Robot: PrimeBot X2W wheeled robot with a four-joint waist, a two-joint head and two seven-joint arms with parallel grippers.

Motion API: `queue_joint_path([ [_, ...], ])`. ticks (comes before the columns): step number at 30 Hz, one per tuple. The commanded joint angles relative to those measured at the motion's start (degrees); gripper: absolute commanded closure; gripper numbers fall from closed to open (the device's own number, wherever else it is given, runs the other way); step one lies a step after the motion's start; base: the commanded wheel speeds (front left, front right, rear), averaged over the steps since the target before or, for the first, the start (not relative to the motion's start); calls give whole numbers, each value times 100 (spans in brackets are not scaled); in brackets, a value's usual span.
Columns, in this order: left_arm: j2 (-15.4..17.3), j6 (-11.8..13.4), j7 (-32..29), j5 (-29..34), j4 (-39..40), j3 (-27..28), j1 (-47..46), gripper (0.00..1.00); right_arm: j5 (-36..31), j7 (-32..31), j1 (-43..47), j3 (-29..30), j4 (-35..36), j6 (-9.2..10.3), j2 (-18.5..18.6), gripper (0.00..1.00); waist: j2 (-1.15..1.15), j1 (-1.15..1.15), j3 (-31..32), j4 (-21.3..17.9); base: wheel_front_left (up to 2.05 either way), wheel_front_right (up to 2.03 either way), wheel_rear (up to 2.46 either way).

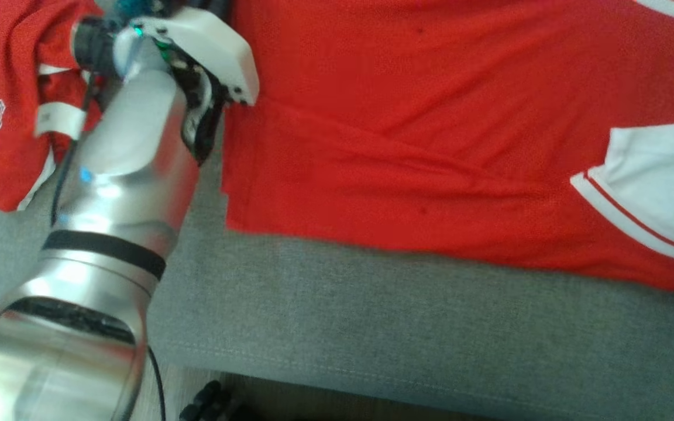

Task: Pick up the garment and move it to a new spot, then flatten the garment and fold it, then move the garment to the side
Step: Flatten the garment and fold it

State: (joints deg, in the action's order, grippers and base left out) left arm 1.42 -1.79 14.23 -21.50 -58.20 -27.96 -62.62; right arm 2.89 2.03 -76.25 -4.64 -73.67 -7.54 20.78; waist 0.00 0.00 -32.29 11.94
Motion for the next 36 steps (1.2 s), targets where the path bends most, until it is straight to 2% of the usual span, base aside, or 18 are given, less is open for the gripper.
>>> queue_joint_path([
  [1,360,98,73,27,390,278,-244,100,-100,325,-218,113,251,5,22,100,0,0,45,-108,0,0,0],
  [7,623,227,75,176,954,566,-40,100,-332,951,-366,420,341,5,-102,100,0,0,192,-420,0,0,0],
  [13,736,171,76,247,993,725,303,100,-155,1201,-76,388,335,5,-545,100,0,0,391,-755,0,0,0],
  [18,863,177,76,311,1091,908,765,100,369,1287,534,136,682,5,-844,100,0,0,644,-1061,0,0,0],
  [21,934,176,76,311,1163,1064,1110,100,823,1294,1057,-65,1234,5,-902,100,0,0,824,-1237,0,0,0],
  [28,1025,192,76,331,1289,1419,1961,100,1851,1296,2511,-735,2379,5,-857,100,0,0,1273,-1597,0,0,0],
  [36,864,173,76,433,1414,1661,2741,100,2598,1210,3630,-1199,2897,5,-771,100,0,0,1654,-1771,0,0,0],
])
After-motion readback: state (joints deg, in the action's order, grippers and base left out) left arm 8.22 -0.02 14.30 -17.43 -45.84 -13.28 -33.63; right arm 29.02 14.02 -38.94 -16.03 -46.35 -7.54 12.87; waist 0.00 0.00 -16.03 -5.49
